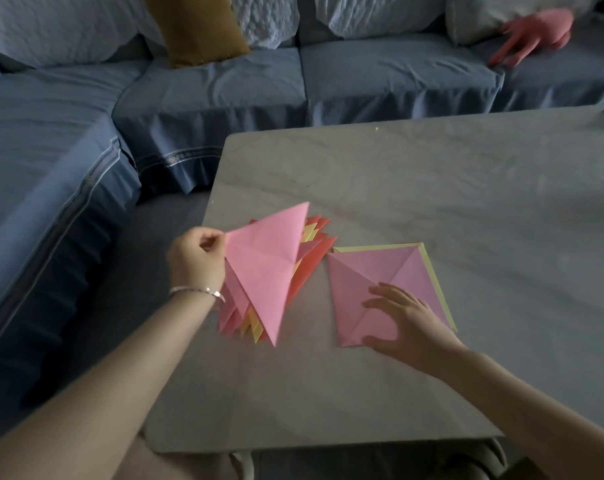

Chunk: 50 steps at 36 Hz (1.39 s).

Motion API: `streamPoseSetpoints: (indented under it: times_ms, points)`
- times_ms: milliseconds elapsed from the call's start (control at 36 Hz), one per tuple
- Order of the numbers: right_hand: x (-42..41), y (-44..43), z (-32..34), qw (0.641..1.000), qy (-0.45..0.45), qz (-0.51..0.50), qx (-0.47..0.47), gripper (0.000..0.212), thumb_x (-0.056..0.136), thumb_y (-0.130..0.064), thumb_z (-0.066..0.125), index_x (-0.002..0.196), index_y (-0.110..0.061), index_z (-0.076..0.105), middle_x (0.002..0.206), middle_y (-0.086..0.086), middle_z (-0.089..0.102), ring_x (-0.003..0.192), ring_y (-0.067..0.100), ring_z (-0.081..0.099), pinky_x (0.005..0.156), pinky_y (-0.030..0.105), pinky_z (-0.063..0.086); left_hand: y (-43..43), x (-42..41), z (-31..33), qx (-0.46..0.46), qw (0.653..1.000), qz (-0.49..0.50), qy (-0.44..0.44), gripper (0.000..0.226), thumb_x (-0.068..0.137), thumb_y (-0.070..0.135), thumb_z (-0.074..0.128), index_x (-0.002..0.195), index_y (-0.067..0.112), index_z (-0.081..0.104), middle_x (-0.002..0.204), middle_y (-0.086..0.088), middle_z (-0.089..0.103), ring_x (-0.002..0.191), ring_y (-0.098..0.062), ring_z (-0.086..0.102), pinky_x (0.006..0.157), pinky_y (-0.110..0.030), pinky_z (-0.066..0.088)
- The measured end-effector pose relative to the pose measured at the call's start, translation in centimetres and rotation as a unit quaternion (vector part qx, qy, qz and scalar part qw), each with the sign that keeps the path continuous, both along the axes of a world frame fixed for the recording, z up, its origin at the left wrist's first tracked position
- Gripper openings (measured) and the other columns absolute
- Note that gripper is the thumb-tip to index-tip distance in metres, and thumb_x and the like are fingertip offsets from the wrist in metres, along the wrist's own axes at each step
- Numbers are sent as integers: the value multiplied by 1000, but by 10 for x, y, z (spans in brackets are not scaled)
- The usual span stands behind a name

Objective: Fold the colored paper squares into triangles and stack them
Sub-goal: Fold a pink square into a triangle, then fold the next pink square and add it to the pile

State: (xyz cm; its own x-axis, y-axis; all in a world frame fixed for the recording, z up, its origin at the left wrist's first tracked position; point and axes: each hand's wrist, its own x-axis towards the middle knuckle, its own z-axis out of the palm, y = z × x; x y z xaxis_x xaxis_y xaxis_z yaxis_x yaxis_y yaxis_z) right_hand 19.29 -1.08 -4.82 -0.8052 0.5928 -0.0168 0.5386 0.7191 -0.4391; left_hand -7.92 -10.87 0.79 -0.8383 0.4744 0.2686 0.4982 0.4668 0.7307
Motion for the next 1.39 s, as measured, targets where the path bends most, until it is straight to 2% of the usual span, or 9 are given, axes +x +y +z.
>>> streamPoseSetpoints:
  times_ms: [194, 306, 444, 667, 889, 1056, 1167, 1306, 1389]
  points:
    - [14, 20, -7, 994, -103, 25, 25, 80, 73, -57, 65, 139, -22, 37, 151, -7, 26, 139, 11, 24, 110, 20, 14, 13, -10, 3, -108, 994, -22, 25, 46, 85, 14, 62, 127, 1, 48, 124, -22, 54, 115, -34, 49, 97, -41, 38]
    - [14, 24, -9, 997, -66, 29, 28, 77, 68, -53, 72, 133, -20, 47, 142, -4, 42, 131, 15, 40, 106, 24, 26, 10, 37, -4, -95, 980, -150, 86, 37, 84, 10, 61, 120, 4, 54, 115, -14, 58, 108, -26, 52, 93, -28, 39]
    - [15, 29, -15, 997, -50, 53, 18, 59, 71, -47, 73, 122, -22, 58, 131, -5, 54, 119, 17, 52, 100, 31, 40, 10, 101, -25, -142, 950, -256, -111, 27, 87, 19, 59, 112, 12, 57, 102, -1, 63, 88, -13, 58, 73, -15, 39]
    - [20, 29, -9, 998, 25, 37, -43, 20, 89, -28, 57, 103, -19, 68, 117, -3, 65, 107, 20, 60, 88, 21, 39, 26, 129, -43, -150, 919, -172, -321, 22, 88, 27, 54, 108, 18, 57, 92, 7, 57, 76, -7, 53, 60, -17, 38]
    - [27, 12, -4, 988, 127, 21, 80, 14, 78, -21, 63, 84, -16, 74, 82, -6, 73, 74, 17, 67, 73, 30, 54, 37, 114, -38, -94, 872, -126, -463, 51, 52, 57, 64, 79, 14, 62, 91, -5, 69, 75, -23, 64, 75, -37, 53]
    - [46, 12, 5, 970, 139, 185, 74, 34, 91, -38, 47, 86, -17, 74, 95, -8, 72, 96, 7, 62, 88, 25, 46, 42, 88, -38, -84, 889, -84, -442, 59, 39, 38, 83, 91, 16, 69, 98, -4, 69, 94, -22, 64, 94, -38, 48]
    - [53, 14, 13, 971, 144, 181, 66, 30, 88, -38, 51, 86, -19, 74, 96, -10, 71, 98, 6, 62, 86, 26, 49, 36, 83, -26, -129, 901, -123, -395, 26, 67, 1, 76, 89, 11, 68, 84, -1, 66, 73, -13, 61, 75, -21, 50]
    - [59, 18, 20, 972, 186, 137, 30, 26, 86, -39, 54, 87, -22, 74, 95, -12, 71, 98, 2, 61, 84, 26, 48, 27, 80, -24, -251, 879, -186, -359, 27, 70, -4, 67, 90, 15, 64, 69, -4, 63, 51, -9, 54, 42, -14, 39]
    - [56, 17, 22, 973, 193, 125, 25, 12, 78, -29, 65, 84, -22, 74, 90, -12, 71, 94, 1, 62, 82, 26, 49, 22, 81, -24, -316, 858, -208, -348, 11, 74, 1, 60, 73, 12, 56, 62, -6, 51, 44, -13, 40, 42, -16, 33]
